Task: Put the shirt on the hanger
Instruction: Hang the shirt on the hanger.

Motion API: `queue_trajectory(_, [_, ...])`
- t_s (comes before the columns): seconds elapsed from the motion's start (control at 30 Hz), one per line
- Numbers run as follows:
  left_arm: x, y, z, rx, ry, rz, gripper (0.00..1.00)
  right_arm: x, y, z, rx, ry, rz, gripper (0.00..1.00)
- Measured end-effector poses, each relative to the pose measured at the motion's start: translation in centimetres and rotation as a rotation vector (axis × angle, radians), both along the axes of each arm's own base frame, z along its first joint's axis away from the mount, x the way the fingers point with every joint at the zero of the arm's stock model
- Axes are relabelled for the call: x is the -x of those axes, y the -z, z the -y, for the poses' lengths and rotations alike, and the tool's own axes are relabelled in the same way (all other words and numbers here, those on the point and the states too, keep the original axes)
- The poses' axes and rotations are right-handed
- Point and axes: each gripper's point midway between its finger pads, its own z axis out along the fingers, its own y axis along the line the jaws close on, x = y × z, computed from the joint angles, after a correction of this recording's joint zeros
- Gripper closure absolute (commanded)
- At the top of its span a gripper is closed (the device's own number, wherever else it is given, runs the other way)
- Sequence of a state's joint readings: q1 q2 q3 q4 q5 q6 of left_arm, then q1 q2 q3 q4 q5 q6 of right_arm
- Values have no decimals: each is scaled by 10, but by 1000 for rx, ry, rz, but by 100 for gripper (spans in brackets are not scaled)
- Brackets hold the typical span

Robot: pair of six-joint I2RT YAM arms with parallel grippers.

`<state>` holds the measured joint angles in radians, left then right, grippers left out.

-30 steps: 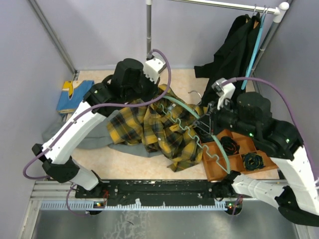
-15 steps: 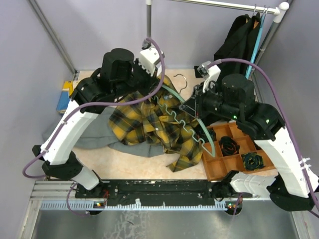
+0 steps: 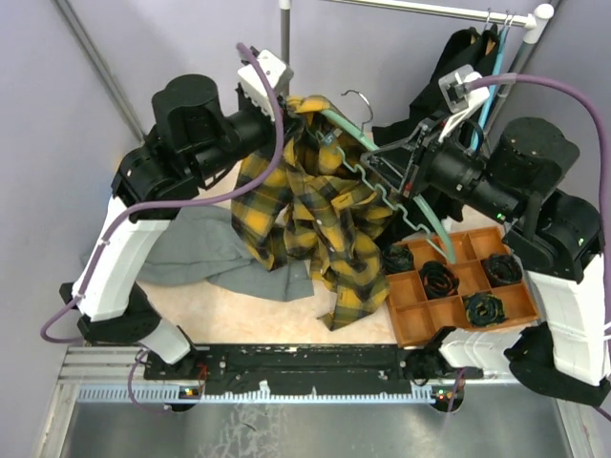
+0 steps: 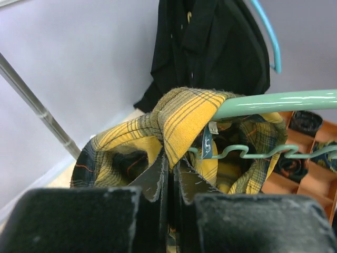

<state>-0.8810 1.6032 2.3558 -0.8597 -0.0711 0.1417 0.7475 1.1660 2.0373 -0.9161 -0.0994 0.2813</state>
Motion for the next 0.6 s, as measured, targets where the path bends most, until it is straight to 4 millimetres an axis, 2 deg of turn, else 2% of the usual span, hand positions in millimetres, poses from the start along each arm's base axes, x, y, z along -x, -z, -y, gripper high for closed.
queue_trajectory(0.1, [2,-17,-2,56,1,43,96,-1,-10,-1,-28,1,29,100])
queue_trajectory(0.17, [3,-11,-3,60,-1,41,96,-3,-2,-3,-42,1,32,100])
queue_trajectory(0.27, [3,21,-4,20,-7,-5,96,-9,39,-10,-37,3,-21,100])
queue_trajectory(0.33, [3,53,-3,-22,-10,-59,96,-13,72,-16,-30,5,-79,100])
queue_trajectory(0.47, [1,103,2,-81,-17,-153,96,-22,124,-29,-39,12,-180,100])
queue_trajectory(0.5, [1,113,3,-92,-18,-174,96,-24,136,-32,-45,13,-205,100])
queue_trajectory(0.6, [2,126,6,-98,-17,-209,97,-28,158,-40,-71,17,-260,100])
